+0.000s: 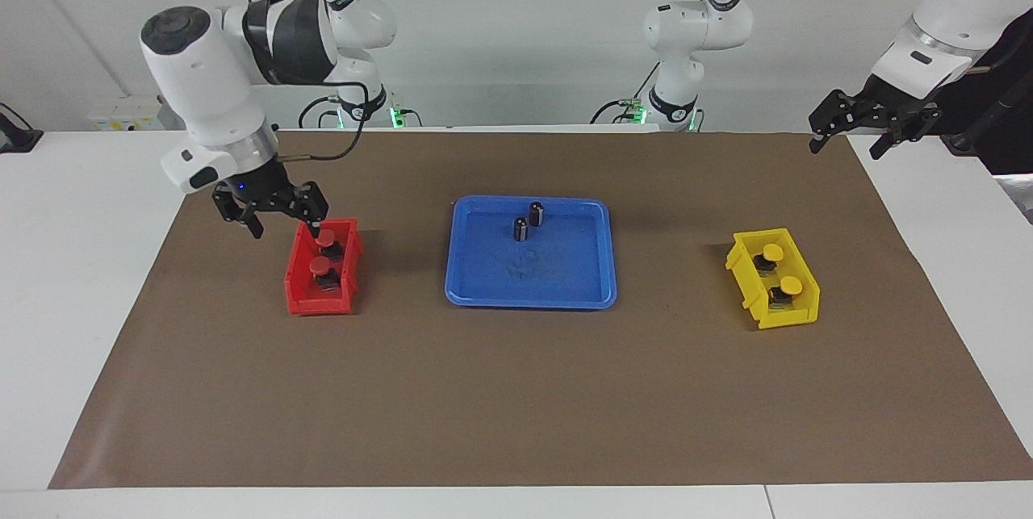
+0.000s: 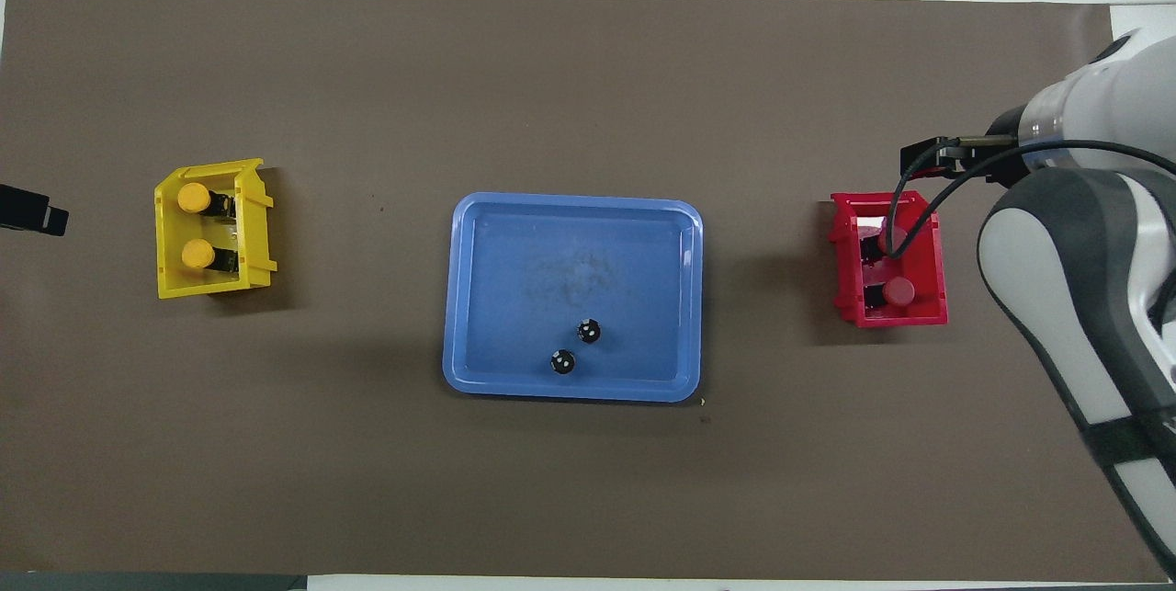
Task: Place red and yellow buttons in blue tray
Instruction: 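Reach the right gripper into the red holder and grasp a red button, then carry the red button with the right gripper over the blue tray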
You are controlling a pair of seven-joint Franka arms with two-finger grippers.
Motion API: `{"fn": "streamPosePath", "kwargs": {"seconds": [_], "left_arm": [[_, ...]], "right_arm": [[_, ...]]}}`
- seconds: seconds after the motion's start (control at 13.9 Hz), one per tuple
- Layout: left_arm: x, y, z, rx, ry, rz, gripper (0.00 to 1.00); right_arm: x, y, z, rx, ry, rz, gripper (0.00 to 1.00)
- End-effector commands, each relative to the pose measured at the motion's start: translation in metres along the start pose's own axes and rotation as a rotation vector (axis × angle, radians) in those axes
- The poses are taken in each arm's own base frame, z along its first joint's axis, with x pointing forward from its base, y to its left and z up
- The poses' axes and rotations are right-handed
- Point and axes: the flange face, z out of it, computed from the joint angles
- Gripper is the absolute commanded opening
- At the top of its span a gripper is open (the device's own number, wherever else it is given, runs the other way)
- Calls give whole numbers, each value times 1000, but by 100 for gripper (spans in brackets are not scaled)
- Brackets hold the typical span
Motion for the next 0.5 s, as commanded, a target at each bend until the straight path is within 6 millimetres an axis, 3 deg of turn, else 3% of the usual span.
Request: {"fn": "streamPosePath", "kwargs": {"seconds": [0.0, 0.14, 0.43], "left_arm": [[-8, 0, 0, 10, -9, 0, 100], [-7, -1, 1, 10, -10, 0, 100], [-7, 0, 0, 11, -9, 0, 100]], "right_arm": [[-16, 4, 26, 14, 14, 11, 76], [-24, 2, 45, 14, 19, 7, 71], [-46, 4, 68, 9, 22, 8, 71]]}}
